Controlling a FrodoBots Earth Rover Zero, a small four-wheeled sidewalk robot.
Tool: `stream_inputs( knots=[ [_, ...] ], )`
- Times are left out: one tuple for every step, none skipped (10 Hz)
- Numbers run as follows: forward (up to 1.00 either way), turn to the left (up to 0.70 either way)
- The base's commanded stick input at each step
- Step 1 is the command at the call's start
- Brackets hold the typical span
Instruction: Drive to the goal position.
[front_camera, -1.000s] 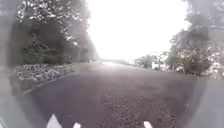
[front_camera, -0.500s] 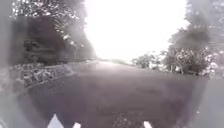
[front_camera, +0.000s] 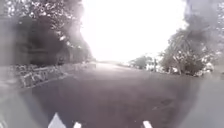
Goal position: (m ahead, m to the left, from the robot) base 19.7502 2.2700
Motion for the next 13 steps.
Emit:
stream_inputs(
  knots=[
    [0.7,0.0],
    [0.7,0.0],
    [0.7,-0.34],
    [0.7,-0.33],
    [0.7,0.0],
    [0.7,0.0],
    [0.7,0.0],
    [0.7,0.0],
    [0.7,0.0],
    [0.7,0.0],
    [0.7,0.0],
    [0.7,0.0],
    [0.7,0.0]
  ],
)
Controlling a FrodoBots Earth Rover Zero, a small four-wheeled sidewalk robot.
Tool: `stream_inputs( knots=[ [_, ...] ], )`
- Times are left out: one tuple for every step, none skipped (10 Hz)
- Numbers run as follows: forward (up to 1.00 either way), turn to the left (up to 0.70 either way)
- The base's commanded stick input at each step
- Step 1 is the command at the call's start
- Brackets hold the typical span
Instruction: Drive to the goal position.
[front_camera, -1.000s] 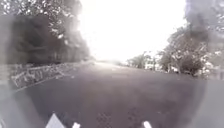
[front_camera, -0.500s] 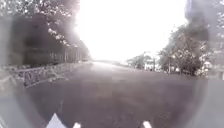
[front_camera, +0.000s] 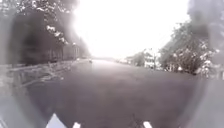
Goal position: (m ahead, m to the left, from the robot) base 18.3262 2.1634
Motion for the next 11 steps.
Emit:
stream_inputs(
  knots=[
    [0.7,0.0],
    [0.7,0.0],
    [0.7,0.0],
    [0.7,0.0],
    [0.7,0.0],
    [0.7,0.0],
    [0.7,0.0],
    [0.7,0.0],
    [0.7,0.0],
    [0.7,0.0],
    [0.7,0.0]
  ],
)
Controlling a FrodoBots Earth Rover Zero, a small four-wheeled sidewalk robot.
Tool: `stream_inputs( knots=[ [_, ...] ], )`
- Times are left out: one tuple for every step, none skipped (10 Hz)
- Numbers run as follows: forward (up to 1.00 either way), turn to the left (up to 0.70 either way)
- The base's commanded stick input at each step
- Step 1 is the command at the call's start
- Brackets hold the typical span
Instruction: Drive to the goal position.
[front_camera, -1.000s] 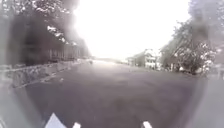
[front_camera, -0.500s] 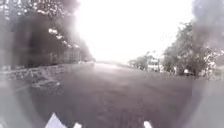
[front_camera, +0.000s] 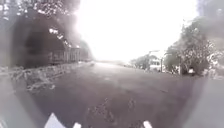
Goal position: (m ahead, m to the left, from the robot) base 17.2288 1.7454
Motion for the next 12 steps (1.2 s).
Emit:
stream_inputs(
  knots=[
    [0.7,0.0],
    [0.7,0.0],
    [0.7,0.0],
    [0.7,0.0],
    [0.7,0.0],
    [0.7,0.0],
    [0.7,0.0],
    [0.7,0.0],
    [0.7,0.0],
    [0.7,0.0],
    [0.7,0.0],
    [0.7,0.0]
  ],
)
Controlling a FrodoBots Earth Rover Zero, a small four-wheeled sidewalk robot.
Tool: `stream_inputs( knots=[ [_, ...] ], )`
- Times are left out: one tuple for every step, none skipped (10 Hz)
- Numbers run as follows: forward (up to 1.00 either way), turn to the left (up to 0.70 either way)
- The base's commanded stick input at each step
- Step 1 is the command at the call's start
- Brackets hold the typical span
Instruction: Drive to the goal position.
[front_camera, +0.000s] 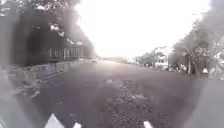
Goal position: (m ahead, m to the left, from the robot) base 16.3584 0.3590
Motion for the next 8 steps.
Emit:
stream_inputs(
  knots=[
    [0.7,0.0],
    [0.7,0.0],
    [0.7,0.0],
    [0.7,0.0],
    [0.7,0.0],
    [0.7,0.0],
    [0.7,0.0],
    [0.7,0.0]
  ],
)
